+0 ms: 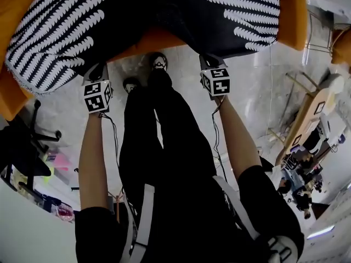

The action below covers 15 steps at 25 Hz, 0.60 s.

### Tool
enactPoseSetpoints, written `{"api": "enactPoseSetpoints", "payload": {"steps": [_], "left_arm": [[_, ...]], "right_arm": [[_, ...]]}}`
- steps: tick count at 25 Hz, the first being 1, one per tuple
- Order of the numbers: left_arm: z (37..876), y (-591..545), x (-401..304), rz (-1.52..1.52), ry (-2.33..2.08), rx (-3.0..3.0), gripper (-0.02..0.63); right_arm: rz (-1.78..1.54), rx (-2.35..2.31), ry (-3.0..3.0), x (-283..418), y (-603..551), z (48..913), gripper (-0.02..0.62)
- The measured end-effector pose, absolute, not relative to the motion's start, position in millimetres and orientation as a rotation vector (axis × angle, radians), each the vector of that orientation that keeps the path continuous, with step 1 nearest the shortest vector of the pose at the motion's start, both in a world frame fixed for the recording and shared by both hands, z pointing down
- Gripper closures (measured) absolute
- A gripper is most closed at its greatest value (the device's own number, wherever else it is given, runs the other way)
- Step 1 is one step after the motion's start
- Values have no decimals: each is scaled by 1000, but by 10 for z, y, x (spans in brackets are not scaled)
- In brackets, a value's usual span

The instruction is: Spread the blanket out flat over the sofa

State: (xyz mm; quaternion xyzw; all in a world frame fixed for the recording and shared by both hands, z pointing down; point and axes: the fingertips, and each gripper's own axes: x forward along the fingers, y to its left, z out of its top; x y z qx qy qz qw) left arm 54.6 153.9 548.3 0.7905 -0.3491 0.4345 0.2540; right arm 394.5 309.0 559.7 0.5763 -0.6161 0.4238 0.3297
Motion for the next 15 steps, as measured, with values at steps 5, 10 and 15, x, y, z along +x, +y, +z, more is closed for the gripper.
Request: {"api": "enactPoseSetpoints", "payload": {"steps": [5,10,15], "left_arm": [[5531,1537,637,1156,-986,2116,560],[5524,1624,399,1141,-1013,2090,560],[5530,1769,130,1119,-1047,2039,560]], "right_arm": [[1115,1513,-1612,4185,3095,5697,574],[1125,1538,-1586,4087,3226,5675,574],[1153,1558,-1534,4046,3475,5702,574]]}}
